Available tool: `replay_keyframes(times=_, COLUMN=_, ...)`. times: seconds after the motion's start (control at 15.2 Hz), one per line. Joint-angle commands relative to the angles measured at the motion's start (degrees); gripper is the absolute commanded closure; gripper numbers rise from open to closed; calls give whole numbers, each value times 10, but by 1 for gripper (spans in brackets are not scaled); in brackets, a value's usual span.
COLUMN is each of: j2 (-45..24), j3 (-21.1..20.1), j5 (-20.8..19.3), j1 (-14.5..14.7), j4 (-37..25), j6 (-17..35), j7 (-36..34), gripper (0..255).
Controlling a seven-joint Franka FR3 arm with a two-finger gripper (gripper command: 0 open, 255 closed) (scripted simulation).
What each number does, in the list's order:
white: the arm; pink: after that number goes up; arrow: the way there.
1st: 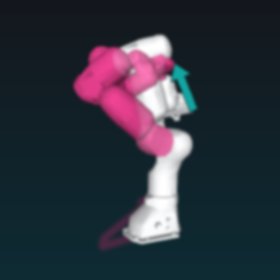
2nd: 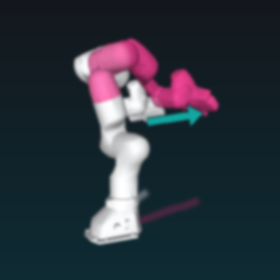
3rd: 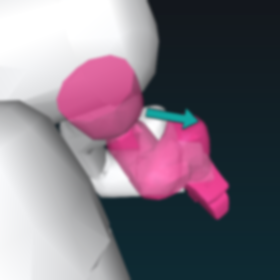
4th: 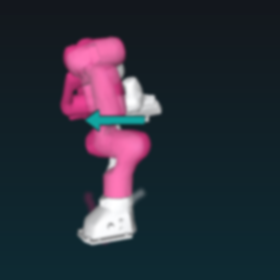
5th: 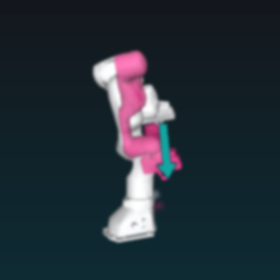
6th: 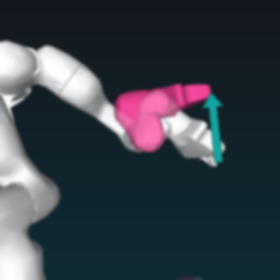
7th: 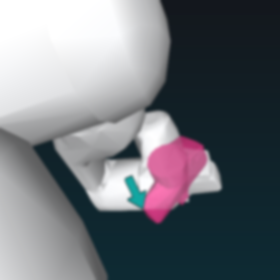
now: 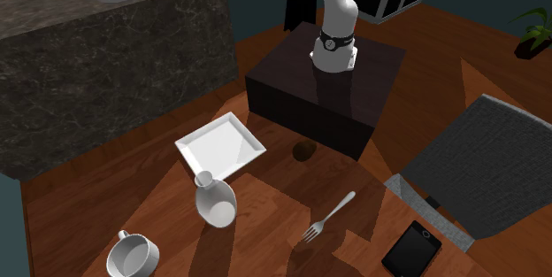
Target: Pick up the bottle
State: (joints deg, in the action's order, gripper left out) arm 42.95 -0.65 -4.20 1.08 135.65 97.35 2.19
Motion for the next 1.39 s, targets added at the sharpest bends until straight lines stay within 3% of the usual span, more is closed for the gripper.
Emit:
replay_keyframes(times=0.0, j2=0, j3=0, j5=0, j1=0, j4=0, j6=0, j7=0, gripper=0)
replay_keyframes(times=0.66, j2=-182, j3=26, j5=1, j1=-7, j4=1, j6=168, j7=10, gripper=0)
replay_keyframes(times=1.32, j2=-399, j3=45, j5=22, j1=-11, j4=-75, j6=293, j7=32, gripper=0)
